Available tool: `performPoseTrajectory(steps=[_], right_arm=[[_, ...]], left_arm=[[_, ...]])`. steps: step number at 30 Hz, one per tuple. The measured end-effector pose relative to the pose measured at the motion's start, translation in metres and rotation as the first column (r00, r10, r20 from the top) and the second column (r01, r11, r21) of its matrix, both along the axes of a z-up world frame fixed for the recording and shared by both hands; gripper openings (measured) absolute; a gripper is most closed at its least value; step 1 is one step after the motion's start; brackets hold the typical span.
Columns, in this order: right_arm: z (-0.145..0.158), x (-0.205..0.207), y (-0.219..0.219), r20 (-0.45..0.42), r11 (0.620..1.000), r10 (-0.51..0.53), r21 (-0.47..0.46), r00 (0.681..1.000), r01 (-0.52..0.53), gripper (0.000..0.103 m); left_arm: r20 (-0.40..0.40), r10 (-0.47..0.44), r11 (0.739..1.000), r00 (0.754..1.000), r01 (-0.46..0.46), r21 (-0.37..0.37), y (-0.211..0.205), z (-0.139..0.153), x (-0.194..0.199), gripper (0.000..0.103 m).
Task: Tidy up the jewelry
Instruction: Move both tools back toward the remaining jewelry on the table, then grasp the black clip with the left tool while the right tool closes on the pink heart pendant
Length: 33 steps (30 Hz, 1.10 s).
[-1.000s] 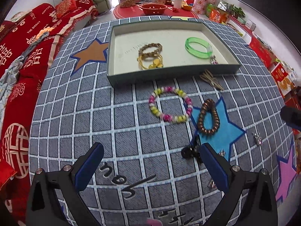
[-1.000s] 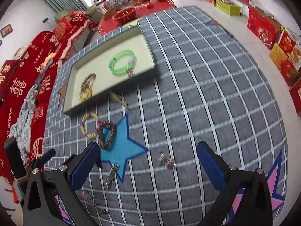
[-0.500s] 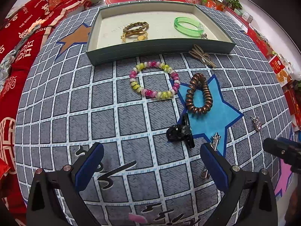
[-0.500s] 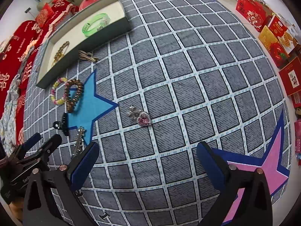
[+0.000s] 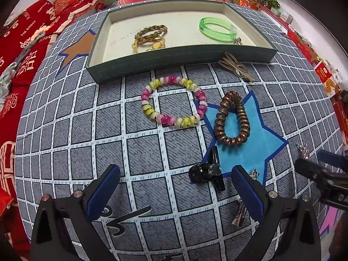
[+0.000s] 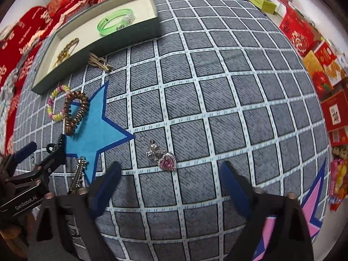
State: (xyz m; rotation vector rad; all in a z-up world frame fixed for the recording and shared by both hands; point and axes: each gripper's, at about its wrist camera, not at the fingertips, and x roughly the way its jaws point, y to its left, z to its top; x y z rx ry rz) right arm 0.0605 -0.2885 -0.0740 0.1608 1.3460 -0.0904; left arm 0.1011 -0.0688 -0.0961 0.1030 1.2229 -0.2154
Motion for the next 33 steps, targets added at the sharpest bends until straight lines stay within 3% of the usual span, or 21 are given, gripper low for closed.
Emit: performPoseTrajectory(steps=[10,15,19,23,25,26,28,33], right_arm=[[-0.003,0.013,0.035,0.01,0.991,0.086,-0.102,0.996,-0.085,0.07],[-0.006,0.019,0.062,0.015,0.989,0.1,-0.109,0.995,-0.098,0.065],[-0.006,0.011,0.056,0.017,0.989,0.106,-0.103,0.994,-0.103,0.062],[-0.004,0.009,0.051,0.016,0.989,0.113,-0.101,0.993,-0.111,0.054],[-0.003,0.008,0.054,0.015,0.988,0.119,-0.1,0.993,-0.117,0.046],[-0.003,0.007,0.056,0.015,0.988,0.119,-0.1,0.993,-0.117,0.04],[-0.002,0.008,0.059,0.014,0.989,0.112,-0.096,0.994,-0.11,0.03],[0.002,0.011,0.056,0.022,0.994,0.087,-0.066,0.996,-0.085,0.028]], left_arm=[[-0.005,-0.028,0.999,1.0,0.028,0.015,-0.008,-0.006,0.001,0.099],[0.006,-0.052,0.999,0.999,0.052,0.008,-0.013,-0.003,0.0,0.087],[0.013,-0.062,0.998,0.998,0.062,0.006,-0.016,0.0,-0.001,0.078],[0.014,-0.071,0.997,0.997,0.071,0.002,-0.019,0.003,-0.003,0.063],[0.015,-0.074,0.997,0.997,0.074,-0.002,-0.016,0.004,-0.003,0.054],[0.017,-0.076,0.997,0.997,0.076,-0.004,-0.016,0.004,-0.003,0.044],[0.012,-0.081,0.997,0.997,0.081,-0.009,-0.015,0.005,-0.004,0.042],[0.007,-0.081,0.996,0.997,0.081,-0.024,-0.012,0.007,-0.004,0.041]])
